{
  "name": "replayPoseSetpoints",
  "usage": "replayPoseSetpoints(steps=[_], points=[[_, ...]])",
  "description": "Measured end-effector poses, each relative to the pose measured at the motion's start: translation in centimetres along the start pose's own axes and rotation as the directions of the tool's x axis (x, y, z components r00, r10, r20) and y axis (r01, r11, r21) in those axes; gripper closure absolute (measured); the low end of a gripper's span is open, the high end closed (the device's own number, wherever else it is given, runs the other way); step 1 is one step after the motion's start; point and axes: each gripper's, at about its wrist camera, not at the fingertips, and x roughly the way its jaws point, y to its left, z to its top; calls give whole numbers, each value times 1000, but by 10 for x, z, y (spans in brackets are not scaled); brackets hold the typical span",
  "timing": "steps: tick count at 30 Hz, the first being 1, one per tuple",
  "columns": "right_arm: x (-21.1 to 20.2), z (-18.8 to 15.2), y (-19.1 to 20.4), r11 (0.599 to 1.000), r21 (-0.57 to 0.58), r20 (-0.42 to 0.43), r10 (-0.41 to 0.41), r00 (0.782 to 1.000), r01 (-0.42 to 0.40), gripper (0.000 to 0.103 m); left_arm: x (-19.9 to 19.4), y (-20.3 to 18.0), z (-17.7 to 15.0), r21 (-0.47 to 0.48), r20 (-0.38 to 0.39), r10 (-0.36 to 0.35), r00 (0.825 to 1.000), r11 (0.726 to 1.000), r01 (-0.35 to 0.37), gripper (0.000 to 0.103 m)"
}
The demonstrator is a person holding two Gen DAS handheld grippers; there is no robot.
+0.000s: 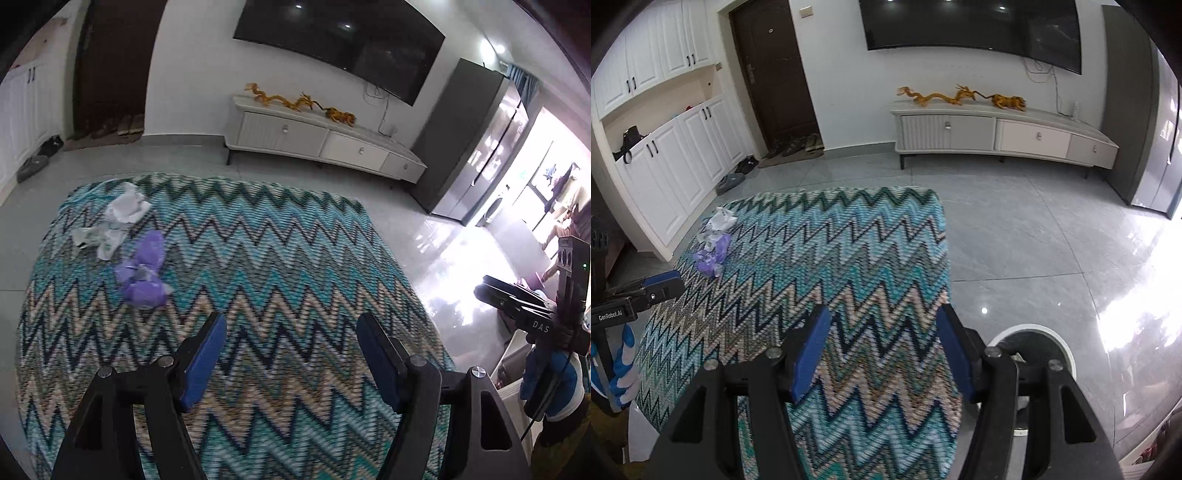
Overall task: Collect trash
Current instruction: 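Move both open grippers back over the ottoman, then grasp the white printed plastic bag with the left gripper while the right grasps the purple bag, then carry both bags over the bin and open both grippers to drop them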
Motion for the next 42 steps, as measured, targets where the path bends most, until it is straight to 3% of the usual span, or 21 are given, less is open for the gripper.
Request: replayPoseSetpoints(steps=[7, 12, 17, 23, 31, 33, 38, 39, 40, 42], points=[[42, 19, 73, 989, -106, -67, 94, 993, -101, 45, -9, 102, 2, -78, 18, 116, 993, 990, -114, 28], [77, 30, 117, 971, -168, -135, 150, 979, -172, 45, -3, 148, 12, -78, 11, 190, 982, 979, -189, 26], [115, 36, 161, 939, -208, -203, 234, 951, -275, 45, 17, 159, 45, 20, -1, 202, 979, 979, -202, 22], [156, 38, 217, 890, -233, -257, 333, 907, -392, 39, 62, 169, 89, 46, -43, 194, 980, 980, -192, 22], [204, 40, 265, 855, -255, -310, 370, 876, -451, 38, 121, 184, 100, 48, -136, 181, 974, 983, -176, 22], [217, 41, 271, 856, -240, -317, 376, 871, -457, 38, 132, 190, 101, 25, -145, 170, 975, 985, -169, 28], [240, 44, 274, 866, -181, -318, 398, 861, -467, 39, 142, 200, 96, -24, -151, 164, 975, 985, -169, 63], [242, 44, 273, 866, -170, -315, 404, 859, -470, 42, 141, 201, 95, -29, -147, 163, 976, 985, -169, 66], [244, 43, 272, 864, -159, -314, 415, 854, -479, 54, 138, 202, 93, -43, -146, 152, 978, 986, -159, 68], [244, 43, 268, 861, -155, -315, 422, 850, -485, 58, 133, 204, 90, -61, -141, 145, 979, 986, -155, 73]])
